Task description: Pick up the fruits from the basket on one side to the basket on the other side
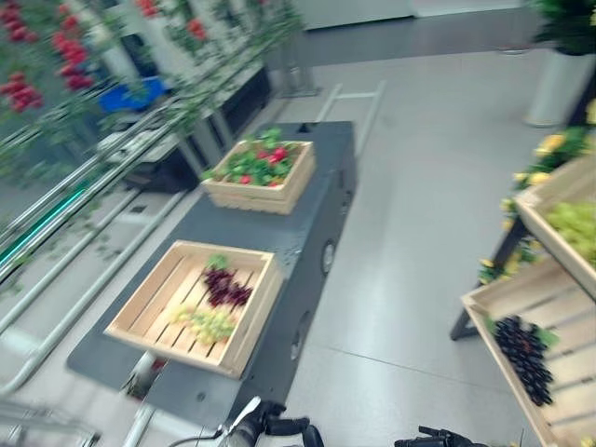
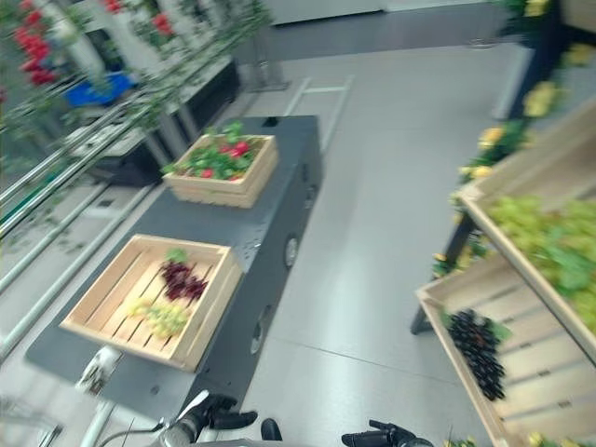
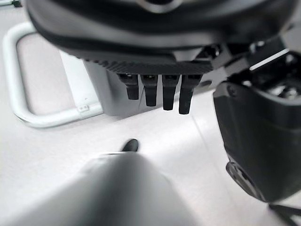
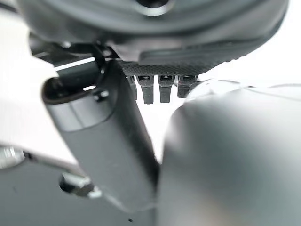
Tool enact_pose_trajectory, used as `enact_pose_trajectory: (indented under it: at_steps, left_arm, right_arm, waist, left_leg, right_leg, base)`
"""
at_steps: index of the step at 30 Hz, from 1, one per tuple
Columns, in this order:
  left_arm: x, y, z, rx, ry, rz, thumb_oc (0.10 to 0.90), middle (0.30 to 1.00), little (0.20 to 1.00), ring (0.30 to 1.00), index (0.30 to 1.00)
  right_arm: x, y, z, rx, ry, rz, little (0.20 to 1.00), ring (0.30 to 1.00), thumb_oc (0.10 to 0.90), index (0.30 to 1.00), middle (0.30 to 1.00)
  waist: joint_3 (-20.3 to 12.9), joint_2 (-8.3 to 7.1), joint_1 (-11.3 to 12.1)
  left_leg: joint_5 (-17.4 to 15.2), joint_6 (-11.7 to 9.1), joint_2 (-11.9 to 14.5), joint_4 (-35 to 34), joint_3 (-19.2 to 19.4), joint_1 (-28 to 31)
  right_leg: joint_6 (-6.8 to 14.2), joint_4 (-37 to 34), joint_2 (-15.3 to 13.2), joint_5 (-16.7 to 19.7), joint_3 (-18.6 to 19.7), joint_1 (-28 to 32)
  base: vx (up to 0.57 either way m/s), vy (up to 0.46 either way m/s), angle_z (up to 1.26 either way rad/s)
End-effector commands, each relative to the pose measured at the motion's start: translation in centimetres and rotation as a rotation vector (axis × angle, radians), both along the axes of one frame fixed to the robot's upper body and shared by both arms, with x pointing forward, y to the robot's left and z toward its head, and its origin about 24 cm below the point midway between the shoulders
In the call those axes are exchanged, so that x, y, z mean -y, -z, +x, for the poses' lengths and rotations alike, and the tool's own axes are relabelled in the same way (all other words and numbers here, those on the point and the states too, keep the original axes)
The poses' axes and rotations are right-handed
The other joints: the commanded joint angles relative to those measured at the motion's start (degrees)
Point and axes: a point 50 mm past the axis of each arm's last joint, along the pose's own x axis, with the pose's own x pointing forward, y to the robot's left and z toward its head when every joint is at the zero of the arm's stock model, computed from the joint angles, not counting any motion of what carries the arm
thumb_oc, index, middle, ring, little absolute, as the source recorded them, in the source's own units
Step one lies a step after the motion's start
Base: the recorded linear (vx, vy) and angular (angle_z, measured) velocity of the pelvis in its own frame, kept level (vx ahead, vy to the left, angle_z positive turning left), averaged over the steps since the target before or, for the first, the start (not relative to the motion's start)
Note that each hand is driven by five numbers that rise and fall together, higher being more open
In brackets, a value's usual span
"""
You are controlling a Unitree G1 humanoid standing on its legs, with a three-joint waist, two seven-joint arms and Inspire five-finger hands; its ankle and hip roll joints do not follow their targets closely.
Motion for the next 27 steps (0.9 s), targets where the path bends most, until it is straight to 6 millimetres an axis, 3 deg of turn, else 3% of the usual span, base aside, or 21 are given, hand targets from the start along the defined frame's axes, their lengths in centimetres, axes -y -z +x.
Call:
enact_pose_trajectory:
  at_steps: [1,6,11,14,17,19,21,25,27]
  left_arm:
    - [-0.8,-1.0,2.8,0.077,-0.057,0.002,0.8,0.9,0.9,0.9,0.9]
    - [-0.6,-1.1,2.9,0.074,-0.04,-0.047,0.8,0.9,0.9,0.9,0.9]
    - [0.1,-1.1,2.9,0.081,0.035,-0.038,0.8,0.9,0.9,0.9,0.9]
    - [0.6,-1.3,3.5,0.101,0.138,-0.012,0.8,0.9,0.9,0.9,0.9]
    - [0.6,-1.5,4.0,0.1,0.151,-0.026,0.8,0.9,0.9,0.9,0.9]
    - [0.5,-1.7,4.4,0.101,0.157,-0.025,0.8,0.9,0.9,0.9,0.9]
    - [0.0,-1.9,4.8,0.107,0.163,-0.008,0.8,0.9,0.9,0.9,0.9]
    - [-0.3,-3.0,6.7,0.201,0.196,0.028,0.8,0.9,0.9,0.9,0.9]
    - [-0.2,-3.0,6.6,0.244,0.172,0.041,0.8,0.9,0.9,0.9,0.9]
  right_arm:
    - [-2.4,0.2,1.9,0.049,0.101,0.081,0.9,0.9,0.8,0.9,0.9]
    - [-3.8,0.0,3.3,0.126,0.069,0.144,0.9,0.9,0.8,0.9,0.9]
    - [-5.0,-0.4,5.2,0.202,0.037,0.13,0.9,0.9,0.8,0.9,0.9]
    - [-4.9,-0.7,5.9,0.231,-0.003,0.073,0.9,0.9,0.8,0.9,0.9]
    - [-4.4,-1.0,6.3,0.262,-0.034,0.023,0.9,0.9,0.8,0.9,0.9]
    - [-4.3,-1.1,6.6,0.292,-0.079,-0.006,0.9,0.9,0.8,0.9,0.9]
    - [-4.6,-1.5,7.3,0.348,-0.059,0.015,0.9,0.9,0.8,0.9,0.9]
    - [-4.9,-2.6,9.7,0.427,-0.043,0.032,0.9,0.9,0.8,0.9,0.9]
    - [-4.8,-2.2,9.1,0.394,-0.031,0.024,0.9,0.9,0.8,0.9,0.9]
  waist:
    - [2.0,-3.47,1.71]
    - [1.1,-4.22,3.0]
    - [1.37,-4.38,3.77]
    - [1.96,-4.51,3.23]
    - [3.09,-4.83,2.07]
    - [3.92,-5.04,1.25]
    - [5.05,-5.43,0.76]
    - [6.73,-6.74,-0.19]
    - [6.03,-7.03,-0.86]
  left_leg:
    - [-3.23,1.69,-2.68,-0.07,-3.34,2.81]
    - [-5.2,3.92,-3.72,-0.07,-4.72,5.59]
    - [-6.7,6.61,-5.75,-0.07,-6.1,6.49]
    - [-7.79,8.39,-7.74,0.5,-7.84,6.16]
    - [-8.73,9.78,-8.7,1.28,-9.93,6.22]
    - [-9.01,9.99,-8.52,1.64,-11.42,6.27]
    - [-9.57,9.57,-7.58,2.35,-12.72,6.17]
    - [-10.18,8.54,-5.86,3.24,-15.83,2.89]
    - [-10.01,8.48,-6.11,3.12,-19.14,2.55]
  right_leg:
    - [-4.06,6.9,1.54,-6.63,8.78,-0.66]
    - [-2.52,11.82,-1.26,-6.91,8.02,-1.74]
    - [-2.23,24.55,-5.58,-4.61,9.7,-5.21]
    - [-2.32,37.95,-7.83,-2.3,13.34,-9.94]
    - [-2.13,45.44,-8.16,0.96,17.59,-15.38]
    - [-2.08,43.29,-5.82,1.28,20.24,-18.53]
    - [-1.75,35.72,-3.52,2.77,22.2,-20.29]
    - [-1.85,11.97,3.01,4.47,28.28,-22.4]
    - [-1.96,11.05,5.21,2.18,32.31,-19.97]
  base:
    - [0.15,0.179,0.53]
    - [0.16,0.235,0.24]
    - [0.14,0.271,0.26]
    - [0.15,0.258,0.18]
    - [0.12,0.106,0.26]
    - [0.09,-0.078,0.44]
    - [0.09,-0.214,0.62]
    - [-0.01,-0.309,0.81]
    - [0.23,-0.274,1.03]
